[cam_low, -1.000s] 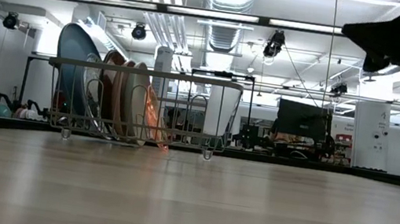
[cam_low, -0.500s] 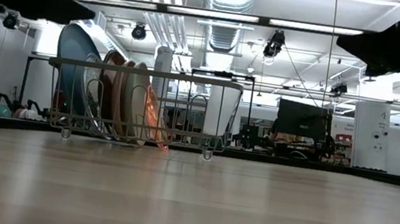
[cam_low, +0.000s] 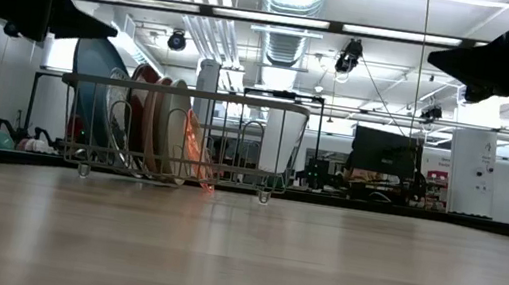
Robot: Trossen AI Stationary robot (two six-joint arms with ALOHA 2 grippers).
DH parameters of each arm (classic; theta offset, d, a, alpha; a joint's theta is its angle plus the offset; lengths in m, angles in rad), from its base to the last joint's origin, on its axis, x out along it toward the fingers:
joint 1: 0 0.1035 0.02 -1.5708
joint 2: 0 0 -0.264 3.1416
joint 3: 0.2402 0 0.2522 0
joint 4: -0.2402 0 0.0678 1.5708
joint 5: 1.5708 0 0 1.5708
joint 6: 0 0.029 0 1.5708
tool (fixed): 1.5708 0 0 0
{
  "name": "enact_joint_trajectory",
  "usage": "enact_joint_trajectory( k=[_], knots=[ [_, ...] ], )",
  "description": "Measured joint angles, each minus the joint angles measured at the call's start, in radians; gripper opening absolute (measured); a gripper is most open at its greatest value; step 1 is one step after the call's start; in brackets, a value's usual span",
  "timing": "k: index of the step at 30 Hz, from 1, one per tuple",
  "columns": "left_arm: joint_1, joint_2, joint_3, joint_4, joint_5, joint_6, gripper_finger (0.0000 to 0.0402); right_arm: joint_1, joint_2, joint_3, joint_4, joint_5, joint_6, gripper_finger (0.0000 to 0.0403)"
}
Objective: Sort dishes
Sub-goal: Return to Home Position
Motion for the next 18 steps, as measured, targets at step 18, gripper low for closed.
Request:
enact_joint_trajectory(
  k=[18],
  knots=[
    [0.007, -0.181, 0.034, 0.128, -0.576, 0.263, 0.0, -0.005, 0.001, -0.004, -0.022, 0.026, -0.006, 0.0001]
  ],
)
